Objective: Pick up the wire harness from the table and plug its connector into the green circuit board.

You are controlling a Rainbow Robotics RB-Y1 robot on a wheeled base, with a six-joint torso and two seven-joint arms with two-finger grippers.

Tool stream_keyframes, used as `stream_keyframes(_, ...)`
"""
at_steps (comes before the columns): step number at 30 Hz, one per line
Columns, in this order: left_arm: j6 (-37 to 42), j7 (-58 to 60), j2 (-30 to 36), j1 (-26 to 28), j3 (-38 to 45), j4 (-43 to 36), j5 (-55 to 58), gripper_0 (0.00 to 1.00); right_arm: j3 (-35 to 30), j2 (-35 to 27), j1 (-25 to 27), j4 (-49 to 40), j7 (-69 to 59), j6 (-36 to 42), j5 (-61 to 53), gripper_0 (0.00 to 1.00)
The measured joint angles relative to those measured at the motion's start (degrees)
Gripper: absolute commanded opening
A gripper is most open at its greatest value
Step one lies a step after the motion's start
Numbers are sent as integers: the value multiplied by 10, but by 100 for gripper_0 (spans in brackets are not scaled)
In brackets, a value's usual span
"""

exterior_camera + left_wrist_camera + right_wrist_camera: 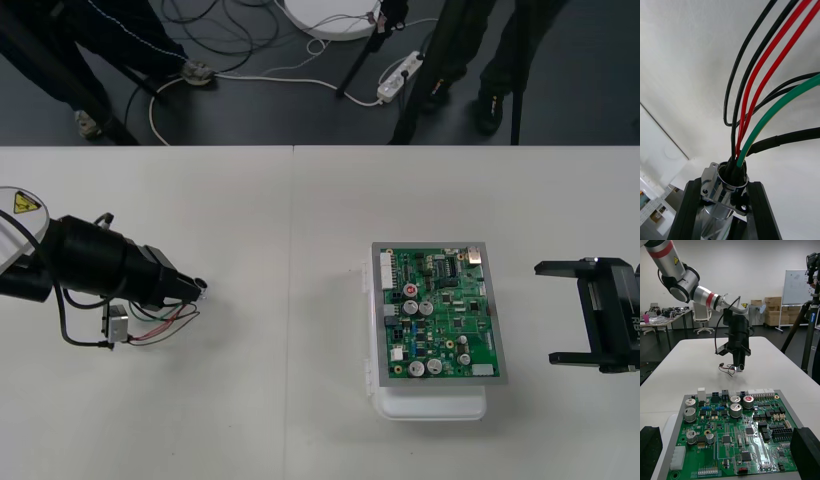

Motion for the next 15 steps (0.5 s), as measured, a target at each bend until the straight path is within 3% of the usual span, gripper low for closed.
stream_keyframes(15,-122,292,0,0,100,-11,-7,0,0,0,0,0,0,0,-2,100)
